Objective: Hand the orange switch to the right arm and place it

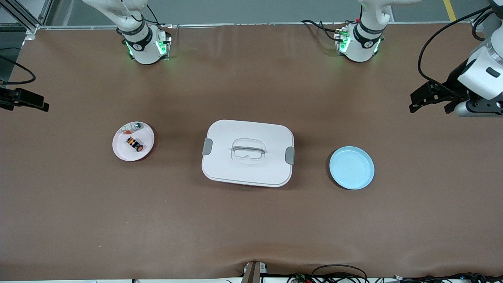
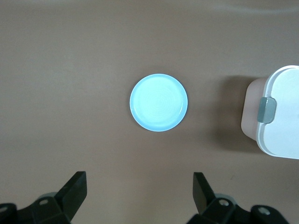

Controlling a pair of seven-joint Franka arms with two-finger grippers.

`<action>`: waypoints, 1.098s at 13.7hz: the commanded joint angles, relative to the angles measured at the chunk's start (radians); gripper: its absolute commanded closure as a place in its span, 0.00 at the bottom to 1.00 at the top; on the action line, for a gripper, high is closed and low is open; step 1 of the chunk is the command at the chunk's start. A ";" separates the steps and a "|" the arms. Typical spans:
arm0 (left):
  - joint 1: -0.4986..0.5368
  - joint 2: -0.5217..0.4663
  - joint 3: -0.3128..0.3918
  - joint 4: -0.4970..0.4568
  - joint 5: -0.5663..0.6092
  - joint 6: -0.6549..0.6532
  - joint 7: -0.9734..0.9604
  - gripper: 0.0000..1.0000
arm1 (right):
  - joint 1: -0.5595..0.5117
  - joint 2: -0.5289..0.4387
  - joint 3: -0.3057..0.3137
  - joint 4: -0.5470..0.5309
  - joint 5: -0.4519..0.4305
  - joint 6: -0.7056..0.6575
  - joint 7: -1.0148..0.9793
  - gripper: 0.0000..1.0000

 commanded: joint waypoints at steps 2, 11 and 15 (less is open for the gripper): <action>0.009 0.005 -0.011 0.025 0.005 0.003 -0.003 0.00 | -0.001 0.009 0.022 0.057 -0.015 -0.024 0.021 0.00; 0.014 0.016 -0.011 0.018 0.007 -0.026 0.010 0.00 | -0.001 -0.025 0.025 0.063 0.025 -0.075 0.024 0.00; 0.011 0.016 -0.011 0.020 0.005 -0.026 0.004 0.00 | -0.004 -0.023 0.023 0.060 0.037 -0.087 0.017 0.00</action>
